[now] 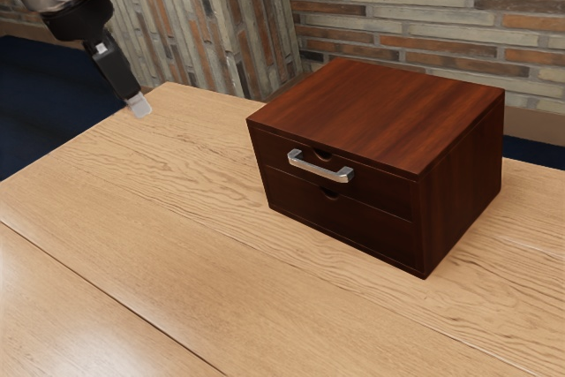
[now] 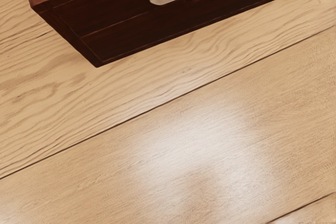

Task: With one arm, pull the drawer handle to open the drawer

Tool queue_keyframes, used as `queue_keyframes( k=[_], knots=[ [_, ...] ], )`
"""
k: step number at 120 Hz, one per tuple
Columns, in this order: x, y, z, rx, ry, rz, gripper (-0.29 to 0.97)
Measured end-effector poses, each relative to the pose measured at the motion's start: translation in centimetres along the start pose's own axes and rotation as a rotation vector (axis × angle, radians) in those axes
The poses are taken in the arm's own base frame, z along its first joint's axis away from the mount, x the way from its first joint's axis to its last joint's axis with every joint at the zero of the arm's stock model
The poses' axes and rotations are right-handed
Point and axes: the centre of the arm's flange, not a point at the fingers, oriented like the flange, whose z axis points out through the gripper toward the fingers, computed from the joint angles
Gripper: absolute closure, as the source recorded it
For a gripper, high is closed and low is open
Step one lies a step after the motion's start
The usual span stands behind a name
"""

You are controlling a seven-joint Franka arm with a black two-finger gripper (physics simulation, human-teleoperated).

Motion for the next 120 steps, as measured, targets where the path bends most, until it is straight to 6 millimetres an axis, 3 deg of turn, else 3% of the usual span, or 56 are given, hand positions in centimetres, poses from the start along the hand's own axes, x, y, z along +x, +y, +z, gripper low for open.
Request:
queue_keyframes(
  k=[21, 32, 42, 48, 77, 85, 89, 94, 101, 110, 120],
  knots=[
    [0.1, -0.1, 0.2, -0.007, 0.000, 0.063, 0.00],
    [1.8, 2.6, 0.5, -0.030, 0.007, 0.147, 0.00],
    [3.7, 5.7, 4.0, -0.098, -0.047, 0.247, 0.00],
    [4.6, 6.3, 5.7, -0.115, -0.071, 0.323, 0.00],
    [7.0, 1.6, 13.1, -0.088, -0.089, 0.672, 0.00],
    [8.8, 0.2, 13.9, -0.045, -0.067, 0.762, 0.00],
    [10.6, 0.6, 13.7, -0.017, -0.045, 0.820, 0.00],
    [12.6, 2.4, 13.5, 0.004, -0.017, 0.906, 0.00],
    [14.4, 4.2, 13.7, 0.007, 0.021, 0.992, 0.00],
    [15.0, 4.1, 14.4, 0.005, 0.044, 1.048, 0.00],
    [15.8, 3.2, 17.0, -0.014, 0.041, 1.088, 0.00]
  ],
)
